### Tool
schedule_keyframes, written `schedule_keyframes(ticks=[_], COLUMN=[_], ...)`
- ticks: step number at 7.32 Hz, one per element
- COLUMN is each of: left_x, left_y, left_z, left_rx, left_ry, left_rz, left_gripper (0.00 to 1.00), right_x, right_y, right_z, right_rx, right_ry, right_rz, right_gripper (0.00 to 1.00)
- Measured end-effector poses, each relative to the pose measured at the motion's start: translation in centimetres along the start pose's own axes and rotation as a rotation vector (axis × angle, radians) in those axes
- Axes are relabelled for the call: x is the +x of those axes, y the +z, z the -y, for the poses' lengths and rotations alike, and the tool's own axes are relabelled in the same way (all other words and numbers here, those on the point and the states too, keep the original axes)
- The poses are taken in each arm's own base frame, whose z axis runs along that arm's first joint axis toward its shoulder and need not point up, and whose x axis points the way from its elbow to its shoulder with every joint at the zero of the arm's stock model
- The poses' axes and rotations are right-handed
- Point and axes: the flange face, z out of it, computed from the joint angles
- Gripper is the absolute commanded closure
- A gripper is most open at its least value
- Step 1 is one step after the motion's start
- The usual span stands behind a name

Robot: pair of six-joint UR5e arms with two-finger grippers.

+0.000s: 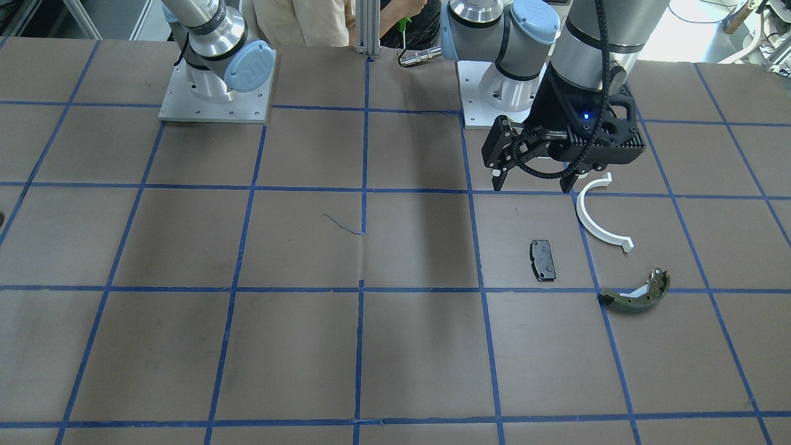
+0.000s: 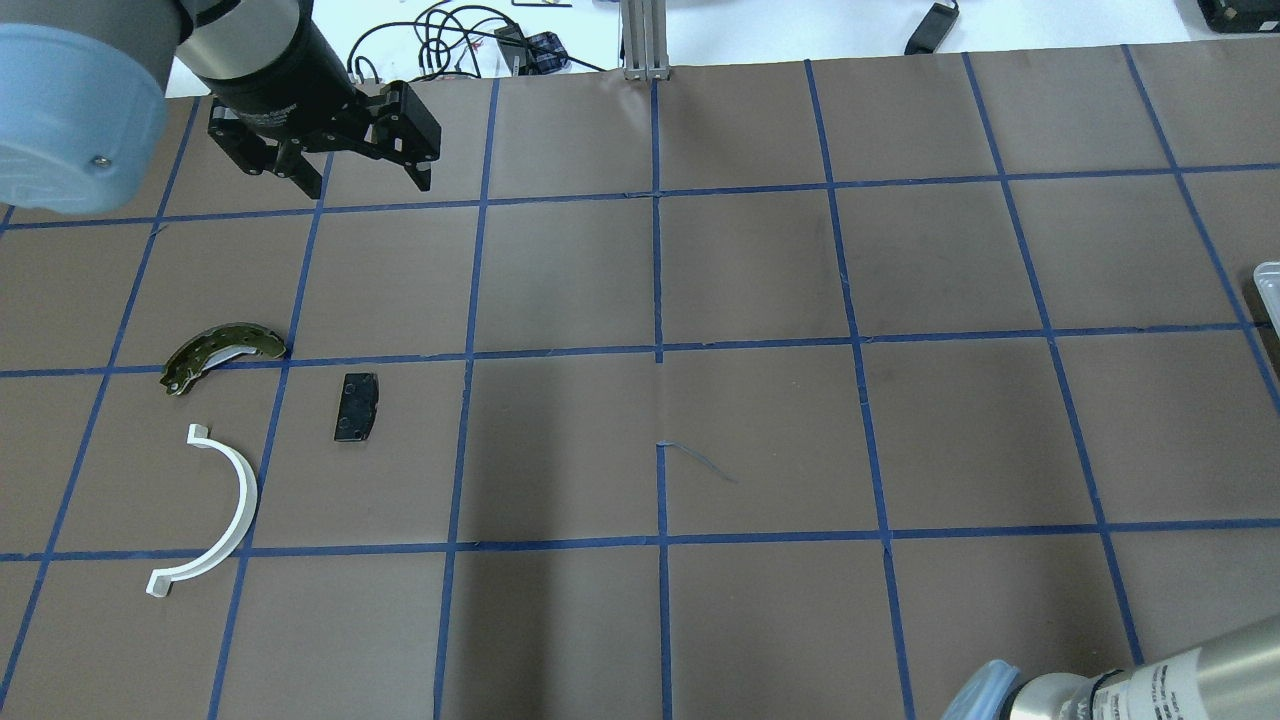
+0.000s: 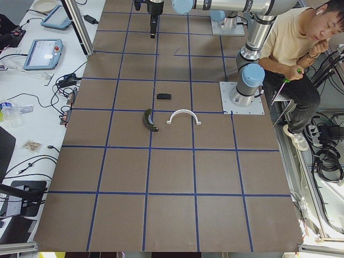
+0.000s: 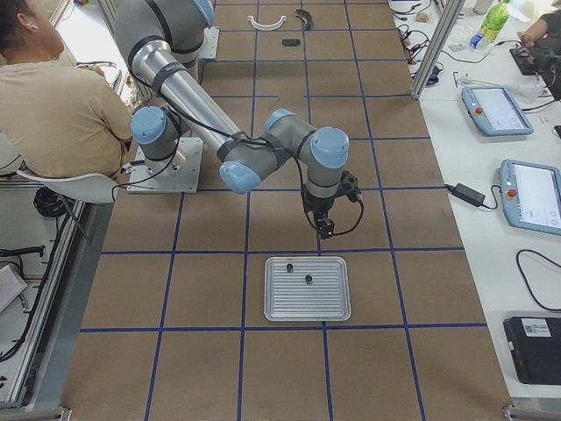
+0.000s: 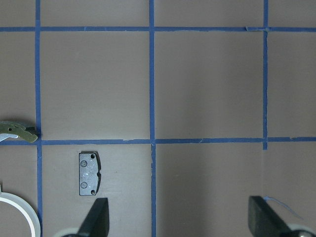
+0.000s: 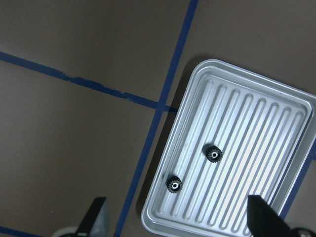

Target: Place bearing gear from tray to pile

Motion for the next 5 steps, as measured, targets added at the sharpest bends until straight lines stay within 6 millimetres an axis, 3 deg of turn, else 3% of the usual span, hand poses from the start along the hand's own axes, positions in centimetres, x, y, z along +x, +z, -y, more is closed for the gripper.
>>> schedule_keyframes(ticks=[3,5], left_x=[0.0,0.0], left_y=[0.0,-0.1], left_z=[0.0,0.0], left_rx=[0.001,0.001], left_ry=[0.000,0.000], left_rz=[0.000,0.000], left_gripper=[0.00,0.00], right_x=[4.6,5.9], right_y=[7.5,10.4], right_z=[-2.2,-2.7], right_rx=[-0.004,-0.004], right_ry=[-0.020,-0.026], right_rz=[0.021,0.024], right_gripper=[0.02,0.07])
